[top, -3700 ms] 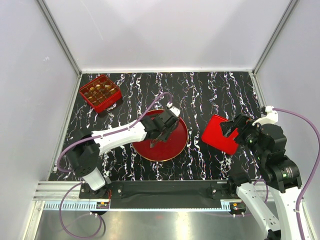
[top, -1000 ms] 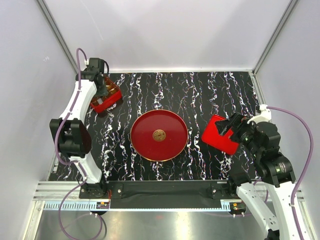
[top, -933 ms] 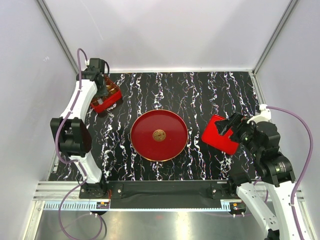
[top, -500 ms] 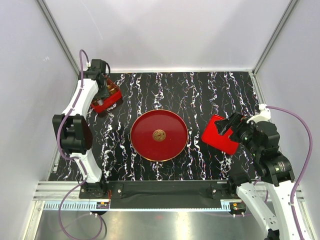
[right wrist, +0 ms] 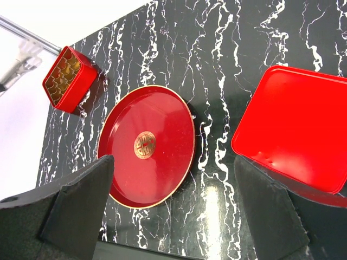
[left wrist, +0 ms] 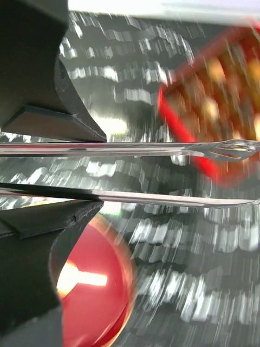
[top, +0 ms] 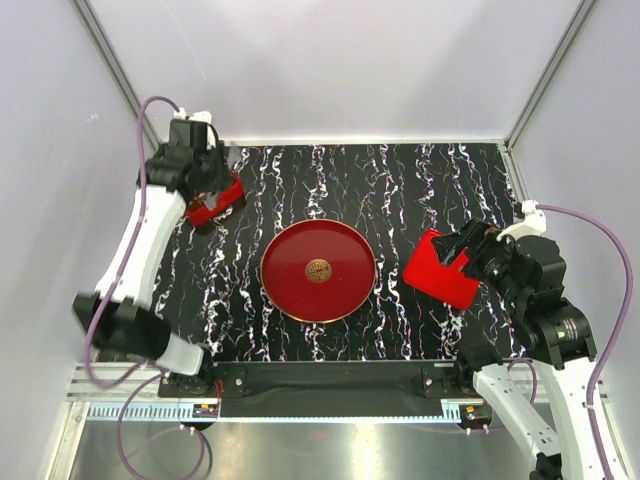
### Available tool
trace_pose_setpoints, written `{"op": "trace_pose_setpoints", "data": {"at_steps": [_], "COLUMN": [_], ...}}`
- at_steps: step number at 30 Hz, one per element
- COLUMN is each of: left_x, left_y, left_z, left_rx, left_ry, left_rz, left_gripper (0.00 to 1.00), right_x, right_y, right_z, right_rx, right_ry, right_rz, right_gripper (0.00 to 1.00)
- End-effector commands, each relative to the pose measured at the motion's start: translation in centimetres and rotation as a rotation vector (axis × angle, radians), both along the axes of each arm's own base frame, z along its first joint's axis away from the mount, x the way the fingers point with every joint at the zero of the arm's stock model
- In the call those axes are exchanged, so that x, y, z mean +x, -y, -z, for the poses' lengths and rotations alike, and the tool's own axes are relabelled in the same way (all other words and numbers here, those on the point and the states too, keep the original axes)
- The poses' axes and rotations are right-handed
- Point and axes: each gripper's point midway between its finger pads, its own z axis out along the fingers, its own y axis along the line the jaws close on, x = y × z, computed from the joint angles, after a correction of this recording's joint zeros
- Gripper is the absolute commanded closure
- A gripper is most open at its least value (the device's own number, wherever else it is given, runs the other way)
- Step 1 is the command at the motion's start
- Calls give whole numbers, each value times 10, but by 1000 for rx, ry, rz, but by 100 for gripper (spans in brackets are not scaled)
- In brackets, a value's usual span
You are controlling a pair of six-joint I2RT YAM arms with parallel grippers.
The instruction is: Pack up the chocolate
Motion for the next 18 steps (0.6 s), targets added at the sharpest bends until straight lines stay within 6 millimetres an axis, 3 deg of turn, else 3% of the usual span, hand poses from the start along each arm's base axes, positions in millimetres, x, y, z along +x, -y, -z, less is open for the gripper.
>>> {"op": "trace_pose_setpoints", "data": {"at_steps": [1,2,4,8,13,18], "left_x": [-23,-32,-44,-73,-101,-123], "left_y": [56,66,66,45,35,13], "left_z": [-52,-45,-43,-3,18,58], "left_rx": [-123,-131,-124,-87,-102,-42], "left_ry": [195,183,177,67,51,-32], "left_rz": [213,238,223,96,53,-58], "left_gripper": [52,52,52,53,53,53], "right_x": [-2,-3,-6,-11,-16,-18], "right_y": [0,0,-2,-4,-4,-5], "right_z": [-14,-17,-18,-17,-11,-8], "right_rx": [0,14,29,52,46,54], "right_ry": [16,21,24,14,-11,-15], "right_rz": [-5,-2,-5,-16,-22,-27], "right_gripper": [0,0,0,0,0,0]}}
